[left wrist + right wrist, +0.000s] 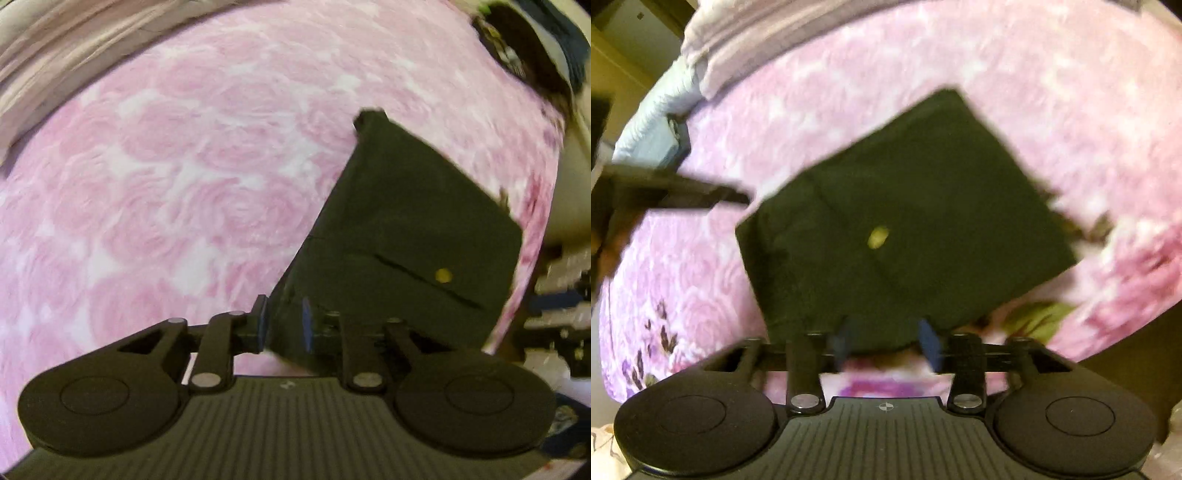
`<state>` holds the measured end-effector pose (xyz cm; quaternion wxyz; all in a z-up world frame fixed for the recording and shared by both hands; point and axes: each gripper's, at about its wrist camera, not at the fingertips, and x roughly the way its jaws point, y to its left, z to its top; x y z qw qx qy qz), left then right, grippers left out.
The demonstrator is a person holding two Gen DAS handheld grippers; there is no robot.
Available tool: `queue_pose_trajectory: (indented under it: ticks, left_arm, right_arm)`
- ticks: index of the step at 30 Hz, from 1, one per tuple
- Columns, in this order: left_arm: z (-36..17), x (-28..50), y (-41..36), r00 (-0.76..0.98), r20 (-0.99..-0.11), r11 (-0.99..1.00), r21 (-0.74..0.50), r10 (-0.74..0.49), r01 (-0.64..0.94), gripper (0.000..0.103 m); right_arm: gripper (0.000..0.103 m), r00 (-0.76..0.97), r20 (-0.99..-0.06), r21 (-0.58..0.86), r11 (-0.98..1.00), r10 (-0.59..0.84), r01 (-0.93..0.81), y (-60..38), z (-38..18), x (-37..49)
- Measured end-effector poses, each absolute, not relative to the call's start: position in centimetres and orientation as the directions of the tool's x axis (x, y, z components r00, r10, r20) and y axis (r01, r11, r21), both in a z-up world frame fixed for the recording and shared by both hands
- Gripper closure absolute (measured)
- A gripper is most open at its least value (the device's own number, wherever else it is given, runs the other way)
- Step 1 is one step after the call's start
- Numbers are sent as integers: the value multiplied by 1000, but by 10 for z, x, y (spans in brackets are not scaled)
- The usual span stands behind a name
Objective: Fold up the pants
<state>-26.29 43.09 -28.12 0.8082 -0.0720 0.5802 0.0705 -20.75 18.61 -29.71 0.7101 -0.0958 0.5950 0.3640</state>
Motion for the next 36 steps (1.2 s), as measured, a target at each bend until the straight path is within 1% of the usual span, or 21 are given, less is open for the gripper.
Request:
queue_pose_trajectory:
  ticks: [1,2,4,6,9,12,16,19,21,23,31,32,33,35,36]
  left_arm:
    - [-269,-269,428,322,-946,975,-30,43,-218,77]
    - [-256,-275,425,329,-943,969,-28,56,-247,68]
    - [-234,-287,419,347,-936,952,-57,53,-300,65]
    - [-222,-294,413,345,-937,935,-80,47,-345,59]
    - [-208,-307,402,340,-938,905,-90,63,-416,55]
    - [-207,-312,389,313,-945,851,-82,100,-519,54]
    - [-208,-317,366,265,-952,747,-61,156,-662,54]
    - [-207,-315,345,232,-956,655,-58,182,-753,54]
    - [-203,-311,331,220,-951,606,-47,215,-794,51]
    - [-199,-306,321,211,-947,557,-42,243,-830,51]
    - [-185,-293,301,203,-922,463,-30,329,-886,46]
    - [-185,-294,301,205,-920,457,-32,335,-889,43]
    - [-186,-296,302,206,-915,448,-31,346,-893,37]
    - [-194,-306,305,211,-905,425,-37,370,-904,31]
    - [-200,-312,308,221,-903,416,-52,369,-908,30]
  right_arm:
    - [51,36,-911,295,713,410,-636,183,-289,-202]
    - [48,44,-906,296,703,422,-646,181,-280,-196]
    - [45,41,-895,305,677,444,-670,180,-266,-186]
    - [42,12,-890,314,631,456,-710,180,-257,-181]
    - [39,-48,-892,313,539,449,-782,180,-250,-182]
    - [39,-111,-896,326,467,431,-822,183,-258,-177]
    - [39,-197,-896,333,310,399,-890,188,-267,-162]
    - [39,-225,-896,317,199,383,-927,190,-266,-143]
    - [39,-251,-888,322,131,386,-938,185,-263,-130]
    - [39,-246,-892,302,95,380,-948,183,-263,-118]
    - [39,-268,-889,295,17,372,-955,184,-259,-80]
    - [39,-269,-889,295,15,371,-955,185,-259,-76]
    - [39,-270,-888,296,14,372,-955,186,-259,-72]
    - [39,-268,-886,299,23,379,-954,187,-264,-61]
    - [39,-265,-885,300,34,382,-953,188,-267,-55]
